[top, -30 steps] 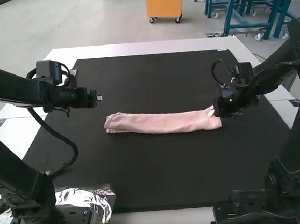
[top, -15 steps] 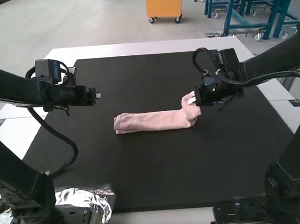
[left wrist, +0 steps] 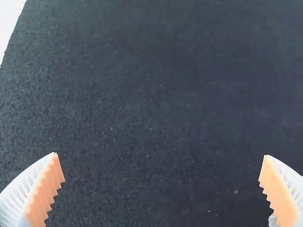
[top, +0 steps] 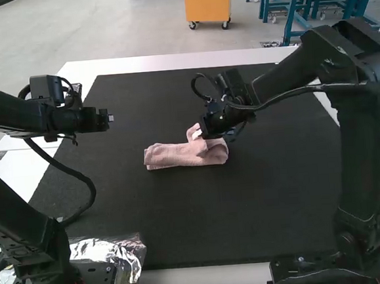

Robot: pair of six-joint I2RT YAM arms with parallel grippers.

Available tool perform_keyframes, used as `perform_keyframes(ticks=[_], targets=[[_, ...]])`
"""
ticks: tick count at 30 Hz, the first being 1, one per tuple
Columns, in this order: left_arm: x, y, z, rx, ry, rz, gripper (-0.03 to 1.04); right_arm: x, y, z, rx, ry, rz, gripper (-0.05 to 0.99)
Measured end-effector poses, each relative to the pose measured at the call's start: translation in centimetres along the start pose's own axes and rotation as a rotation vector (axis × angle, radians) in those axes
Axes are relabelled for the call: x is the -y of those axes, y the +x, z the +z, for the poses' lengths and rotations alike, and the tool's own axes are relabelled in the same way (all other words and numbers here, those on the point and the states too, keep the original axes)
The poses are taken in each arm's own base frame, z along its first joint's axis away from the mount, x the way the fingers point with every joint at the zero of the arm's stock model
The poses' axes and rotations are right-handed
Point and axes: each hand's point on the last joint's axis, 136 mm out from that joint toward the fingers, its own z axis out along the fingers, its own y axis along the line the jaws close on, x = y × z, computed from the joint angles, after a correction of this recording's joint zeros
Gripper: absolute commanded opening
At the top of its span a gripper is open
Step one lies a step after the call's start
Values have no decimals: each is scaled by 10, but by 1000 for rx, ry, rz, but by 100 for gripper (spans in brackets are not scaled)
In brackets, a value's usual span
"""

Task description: Fold the towel.

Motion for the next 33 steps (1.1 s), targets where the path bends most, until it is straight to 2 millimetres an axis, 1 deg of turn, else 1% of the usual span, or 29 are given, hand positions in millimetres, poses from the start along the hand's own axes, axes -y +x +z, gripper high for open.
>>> perform_keyframes(ticks=[3,6,11,14,15,16,19,20,21,22,25,29,30,31,32,33], targets=[[-5,-1,-1,7,-10,-5,97,-14,-8,16,-5,-23,-22,-2],[-10,0,-1,12,-20,-9,97,-27,-12,31,-12,-44,-41,-2],[-15,7,-2,4,-32,-11,97,-44,-9,52,-36,-70,-69,-2],[-17,8,-2,6,-35,-10,97,-51,-7,62,-46,-81,-81,-2],[-17,7,-3,7,-36,-11,97,-54,-7,64,-48,-86,-85,1],[-18,7,-3,7,-37,-11,97,-56,-7,67,-51,-92,-88,14],[-18,9,-3,8,-38,-8,97,-68,-10,69,-50,-119,-95,67],[-18,10,-3,7,-38,-8,97,-73,-12,69,-50,-135,-99,81],[-18,11,-3,4,-38,-9,97,-79,-14,69,-48,-152,-106,89],[-17,12,-2,3,-37,-9,97,-86,-16,68,-48,-169,-112,90],[-17,16,-2,-5,-36,-12,97,-105,-21,62,-44,-212,-138,90],[-17,17,-2,-6,-36,-12,97,-126,-38,41,-2,-250,-169,90],[-17,17,-2,-7,-36,-12,97,-130,-44,34,17,-255,-178,82],[-17,17,-2,-7,-36,-12,97,-134,-51,26,36,-259,-188,65],[-17,17,-2,-7,-36,-12,97,-138,-58,17,57,-264,-196,36],[-17,17,-2,-7,-36,-12,97,-141,-65,8,76,-269,-203,3]])
